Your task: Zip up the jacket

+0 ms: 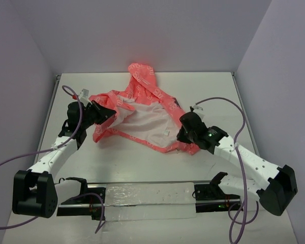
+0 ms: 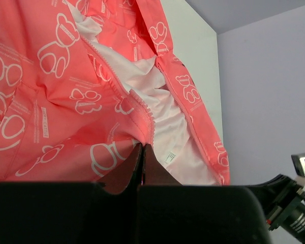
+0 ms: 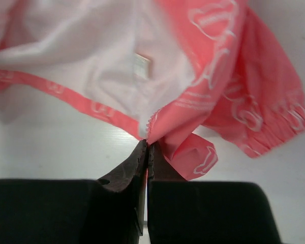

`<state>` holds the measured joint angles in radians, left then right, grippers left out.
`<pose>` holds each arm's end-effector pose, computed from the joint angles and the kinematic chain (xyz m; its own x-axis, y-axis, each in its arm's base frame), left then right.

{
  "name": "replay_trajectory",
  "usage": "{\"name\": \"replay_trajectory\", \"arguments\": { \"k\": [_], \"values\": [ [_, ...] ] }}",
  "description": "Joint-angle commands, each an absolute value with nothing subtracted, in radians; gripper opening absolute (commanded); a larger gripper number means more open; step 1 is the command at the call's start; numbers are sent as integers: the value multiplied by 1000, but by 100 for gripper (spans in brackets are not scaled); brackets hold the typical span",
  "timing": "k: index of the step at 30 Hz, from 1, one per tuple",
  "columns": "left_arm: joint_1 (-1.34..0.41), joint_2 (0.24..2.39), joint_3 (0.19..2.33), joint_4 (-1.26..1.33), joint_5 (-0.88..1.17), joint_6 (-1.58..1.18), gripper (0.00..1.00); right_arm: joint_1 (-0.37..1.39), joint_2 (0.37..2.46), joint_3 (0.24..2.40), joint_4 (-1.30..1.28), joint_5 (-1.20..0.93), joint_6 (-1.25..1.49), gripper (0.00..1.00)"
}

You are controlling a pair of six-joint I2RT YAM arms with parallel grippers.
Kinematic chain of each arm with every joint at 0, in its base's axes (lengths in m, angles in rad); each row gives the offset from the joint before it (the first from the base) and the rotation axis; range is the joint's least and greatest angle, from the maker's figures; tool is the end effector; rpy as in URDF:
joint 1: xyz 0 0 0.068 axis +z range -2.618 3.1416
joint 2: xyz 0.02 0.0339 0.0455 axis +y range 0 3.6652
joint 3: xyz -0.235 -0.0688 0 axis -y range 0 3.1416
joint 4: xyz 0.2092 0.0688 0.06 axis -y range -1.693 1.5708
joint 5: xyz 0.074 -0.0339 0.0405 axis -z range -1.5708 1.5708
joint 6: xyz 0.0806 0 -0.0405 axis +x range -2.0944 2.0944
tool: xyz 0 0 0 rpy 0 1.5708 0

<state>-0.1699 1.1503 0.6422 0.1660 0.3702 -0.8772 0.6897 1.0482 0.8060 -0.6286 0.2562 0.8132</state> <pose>0.2676 -0.0755 0.2286 -0.5909 -0.6260 -0.5089 0.0613 0.5942 -0.8020 0.1812 0.1230 0.2090 -0.7611 0.2832 -0.5835 0.0922 0.9378 0.3348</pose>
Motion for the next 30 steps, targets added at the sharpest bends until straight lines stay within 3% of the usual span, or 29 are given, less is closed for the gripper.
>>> {"name": "replay_trajectory", "arguments": {
  "k": [1, 4, 8, 9, 14, 24, 30],
  "values": [
    [-183, 1141, 668, 171, 381, -854, 0, 712, 1186, 920, -478, 205, 795, 0],
    [-193, 1136, 677, 155, 397, -842, 0, 714, 1375, 1046, -444, 244, 798, 5],
    [-198, 1124, 716, 82, 366, -767, 0, 713, 1612, 1259, -435, 188, 741, 38],
    [-198, 1125, 730, 59, 361, -755, 0, 713, 1646, 1304, -458, 180, 730, 42],
    [-201, 1114, 744, 45, 392, -749, 0, 710, 1617, 1301, -454, 172, 712, 52],
    [-206, 1108, 715, 87, 436, -766, 0, 719, 1449, 1129, -427, 123, 759, 48],
    [-209, 1108, 717, 89, 437, -768, 0, 736, 1492, 1188, -495, 157, 826, 56]
  ]
}}
